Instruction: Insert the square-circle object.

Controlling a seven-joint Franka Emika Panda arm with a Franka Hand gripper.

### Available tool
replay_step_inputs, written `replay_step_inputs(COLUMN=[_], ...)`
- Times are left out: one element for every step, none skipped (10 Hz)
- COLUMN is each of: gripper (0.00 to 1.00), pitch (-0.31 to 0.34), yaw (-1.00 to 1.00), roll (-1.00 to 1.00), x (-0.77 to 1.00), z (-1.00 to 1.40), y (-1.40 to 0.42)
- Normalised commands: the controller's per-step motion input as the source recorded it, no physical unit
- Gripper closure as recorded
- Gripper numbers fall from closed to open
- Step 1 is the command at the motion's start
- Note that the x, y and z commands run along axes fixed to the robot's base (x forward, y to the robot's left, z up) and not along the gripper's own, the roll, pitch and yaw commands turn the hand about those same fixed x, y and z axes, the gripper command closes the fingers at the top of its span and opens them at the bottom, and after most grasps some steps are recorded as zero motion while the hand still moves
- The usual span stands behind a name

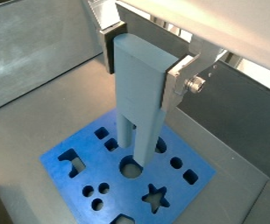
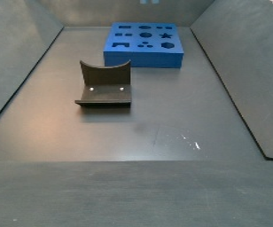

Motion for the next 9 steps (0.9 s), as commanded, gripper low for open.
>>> replay_step_inputs(gripper=[1.0, 1.0, 1.0, 1.0, 1.0, 1.0, 1.0, 1.0, 1.0], pitch=[0.0, 0.0, 0.0, 0.0, 0.0, 0.0, -0.014, -0.01, -0.02], yaw=[0.01, 0.06, -0.27, -0.34, -0.17, -0.07, -0.01, -0.01, -0.03], roll=[-0.11, -0.14, -0.17, -0.1, -0.06, -0.06, 0.0, 0.09, 0.12], x=[0.0, -0.17, -0.53, -0.4, -0.26, -0.15, 0.0, 0.0, 0.0], z=[-0.08, -0.5, -0.75, -0.92, -0.96, -0.93, -0.59, -0.41, -0.23], y=[-0.09, -0.37, -0.47, -0.53, -0.56, -0.33, -0.18, -0.15, -0.2])
